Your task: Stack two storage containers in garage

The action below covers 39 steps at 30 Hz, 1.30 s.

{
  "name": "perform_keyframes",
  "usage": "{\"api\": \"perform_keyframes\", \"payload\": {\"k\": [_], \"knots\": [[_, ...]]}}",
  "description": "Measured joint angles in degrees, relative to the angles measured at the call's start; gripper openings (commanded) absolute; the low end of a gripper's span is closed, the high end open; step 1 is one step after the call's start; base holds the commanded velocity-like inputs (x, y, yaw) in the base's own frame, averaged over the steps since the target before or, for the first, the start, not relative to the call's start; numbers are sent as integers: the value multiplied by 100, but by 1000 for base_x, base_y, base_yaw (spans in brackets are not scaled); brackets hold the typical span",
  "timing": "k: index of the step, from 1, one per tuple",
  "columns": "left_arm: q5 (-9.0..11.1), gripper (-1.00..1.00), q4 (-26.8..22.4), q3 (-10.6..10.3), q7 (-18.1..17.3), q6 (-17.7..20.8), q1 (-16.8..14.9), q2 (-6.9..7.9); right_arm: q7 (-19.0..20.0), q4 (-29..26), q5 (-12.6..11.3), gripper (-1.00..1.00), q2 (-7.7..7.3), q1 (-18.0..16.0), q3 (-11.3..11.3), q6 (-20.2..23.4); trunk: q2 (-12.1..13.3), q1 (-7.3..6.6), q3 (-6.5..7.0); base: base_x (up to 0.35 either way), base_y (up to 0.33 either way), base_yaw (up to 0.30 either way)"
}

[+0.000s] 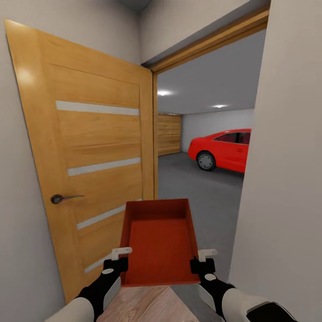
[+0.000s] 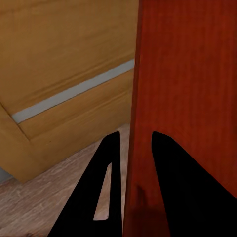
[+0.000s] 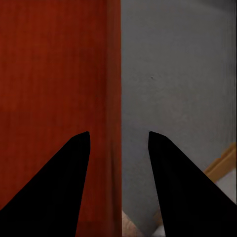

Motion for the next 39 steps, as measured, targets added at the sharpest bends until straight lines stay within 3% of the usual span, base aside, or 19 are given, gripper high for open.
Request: {"api": "perform_keyframes", "payload": {"k": [9, 18, 39], "knots": [[10, -100, 2, -10, 8, 3, 0, -1, 0, 0, 0, -100, 0, 0, 0, 7, 0, -3, 0, 150, 0, -269], [10, -100, 2, -6, 4, 2, 1, 0, 1, 0, 2, -100, 1, 0, 0, 9, -1, -3, 0, 318, 17, -30], [11, -100, 9, -1, -5, 10, 0, 6, -7, -1, -2, -100, 7, 1, 9, 25, -1, -3, 0, 320, 126, -221]]}}
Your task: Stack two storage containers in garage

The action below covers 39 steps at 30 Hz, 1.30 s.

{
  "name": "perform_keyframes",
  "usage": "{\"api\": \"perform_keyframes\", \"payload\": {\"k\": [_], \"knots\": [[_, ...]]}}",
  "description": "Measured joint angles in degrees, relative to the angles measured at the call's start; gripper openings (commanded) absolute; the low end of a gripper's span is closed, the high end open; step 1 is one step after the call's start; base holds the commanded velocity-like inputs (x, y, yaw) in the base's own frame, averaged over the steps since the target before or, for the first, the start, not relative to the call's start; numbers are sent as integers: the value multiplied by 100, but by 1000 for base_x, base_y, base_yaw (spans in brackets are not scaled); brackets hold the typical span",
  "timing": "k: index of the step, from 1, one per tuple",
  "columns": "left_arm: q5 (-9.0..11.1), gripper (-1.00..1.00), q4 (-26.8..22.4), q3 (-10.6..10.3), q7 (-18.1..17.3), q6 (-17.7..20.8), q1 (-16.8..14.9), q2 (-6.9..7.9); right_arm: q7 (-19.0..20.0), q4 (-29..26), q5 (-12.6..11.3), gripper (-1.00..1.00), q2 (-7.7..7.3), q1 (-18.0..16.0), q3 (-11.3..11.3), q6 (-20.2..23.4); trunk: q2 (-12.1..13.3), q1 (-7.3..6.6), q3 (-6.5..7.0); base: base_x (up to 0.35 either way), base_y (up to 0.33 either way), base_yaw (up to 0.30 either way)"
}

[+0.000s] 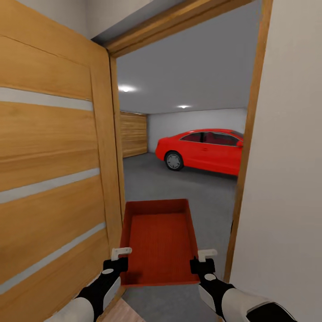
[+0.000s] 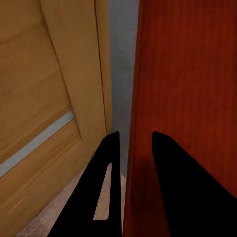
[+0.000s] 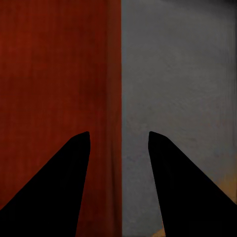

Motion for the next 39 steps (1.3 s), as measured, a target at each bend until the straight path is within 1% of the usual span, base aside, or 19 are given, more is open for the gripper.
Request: {"api": "perform_keyframes", "payload": {"k": [6, 18, 27, 39], "knots": [[0, -100, 0, 0, 0, 0, 0, 1, -1, 0, -3, -100, 1, 0, 2, -1, 0, 0, 0, 314, 185, -57], [2, -100, 1, -2, 0, 1, -1, 1, -2, 0, -3, -100, 1, 0, 0, -1, 0, 0, 0, 310, 190, -261], [-3, -100, -1, 1, -1, 0, 0, 0, -7, -1, 25, -100, 1, 0, -23, 0, 0, 0, 0, 307, 192, -76], [0, -100, 1, -2, -1, 1, -1, 0, -3, 0, -1, -100, 0, 0, 2, 0, 0, 0, 0, 307, 192, -266]]}}
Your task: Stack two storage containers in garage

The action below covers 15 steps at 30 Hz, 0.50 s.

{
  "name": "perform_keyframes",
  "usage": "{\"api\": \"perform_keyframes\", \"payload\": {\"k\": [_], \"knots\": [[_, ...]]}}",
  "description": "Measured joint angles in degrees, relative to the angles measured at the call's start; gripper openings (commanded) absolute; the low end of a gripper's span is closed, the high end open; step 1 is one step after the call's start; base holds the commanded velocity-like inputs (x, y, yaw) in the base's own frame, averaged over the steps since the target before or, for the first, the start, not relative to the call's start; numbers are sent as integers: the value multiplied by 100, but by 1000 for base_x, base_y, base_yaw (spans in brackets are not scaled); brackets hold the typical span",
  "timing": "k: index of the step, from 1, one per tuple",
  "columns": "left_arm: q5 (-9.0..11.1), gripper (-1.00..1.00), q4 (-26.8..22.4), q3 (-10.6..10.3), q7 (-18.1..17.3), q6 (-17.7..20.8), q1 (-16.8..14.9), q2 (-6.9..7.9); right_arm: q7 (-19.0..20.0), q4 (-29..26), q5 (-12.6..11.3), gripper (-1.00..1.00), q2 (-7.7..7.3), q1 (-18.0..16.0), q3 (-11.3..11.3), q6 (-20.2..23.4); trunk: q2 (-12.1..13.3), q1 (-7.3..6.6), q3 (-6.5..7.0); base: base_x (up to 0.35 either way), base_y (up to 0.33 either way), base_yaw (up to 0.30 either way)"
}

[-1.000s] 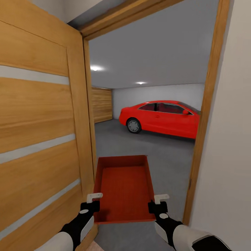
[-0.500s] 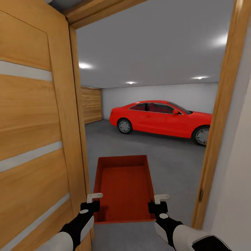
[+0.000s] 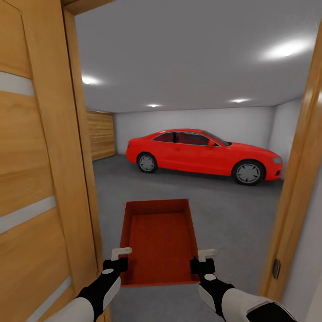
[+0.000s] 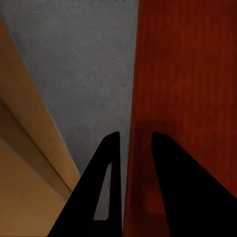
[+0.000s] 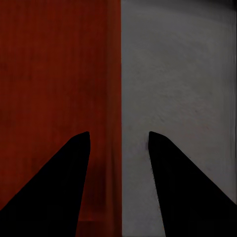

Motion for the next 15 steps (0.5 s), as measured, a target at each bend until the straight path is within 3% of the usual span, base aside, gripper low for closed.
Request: {"api": "perform_keyframes", "payload": {"k": [15], "knots": [[0, -100, 0, 0, 0, 0, 0, 0, 0, 0, 0, -100, 0, 0, 0, 0, 0, 0, 0, 306, 193, -282]]}}
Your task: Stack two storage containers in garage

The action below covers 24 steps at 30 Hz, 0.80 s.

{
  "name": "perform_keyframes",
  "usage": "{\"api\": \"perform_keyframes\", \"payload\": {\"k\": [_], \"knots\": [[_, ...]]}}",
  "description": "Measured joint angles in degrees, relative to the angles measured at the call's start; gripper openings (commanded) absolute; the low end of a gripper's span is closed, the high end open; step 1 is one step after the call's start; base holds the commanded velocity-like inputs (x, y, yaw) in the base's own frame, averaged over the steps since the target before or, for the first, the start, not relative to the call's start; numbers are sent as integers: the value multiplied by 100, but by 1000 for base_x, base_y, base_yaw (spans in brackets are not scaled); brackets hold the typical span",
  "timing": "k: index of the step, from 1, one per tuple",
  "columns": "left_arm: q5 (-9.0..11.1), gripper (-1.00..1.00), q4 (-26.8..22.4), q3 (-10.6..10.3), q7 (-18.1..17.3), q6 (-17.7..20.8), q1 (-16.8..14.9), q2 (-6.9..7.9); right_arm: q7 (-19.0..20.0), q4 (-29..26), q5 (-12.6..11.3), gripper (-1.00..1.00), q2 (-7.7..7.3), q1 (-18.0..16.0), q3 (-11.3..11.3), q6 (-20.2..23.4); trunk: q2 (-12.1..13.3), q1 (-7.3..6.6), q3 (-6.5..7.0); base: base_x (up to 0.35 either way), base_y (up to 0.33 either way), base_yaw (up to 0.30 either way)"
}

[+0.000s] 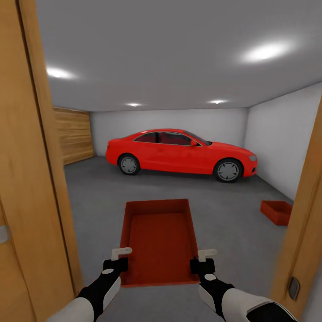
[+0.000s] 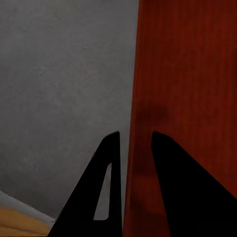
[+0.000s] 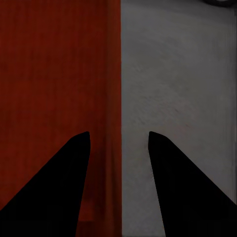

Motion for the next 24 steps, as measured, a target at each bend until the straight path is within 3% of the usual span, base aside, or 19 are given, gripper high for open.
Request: {"api": "perform_keyframes", "payload": {"k": [10, 24], "knots": [[-7, -100, -9, 0, -1, -8, 1, 0, -3, 1, 1, -100, 0, -1, -2, -19, 0, 2, 0, 234, 149, -266], [-2, -100, -12, -10, 10, -8, 1, 0, 0, 2, -1, -100, 0, -1, -3, -18, 0, 1, 0, 48, 16, -21]]}}
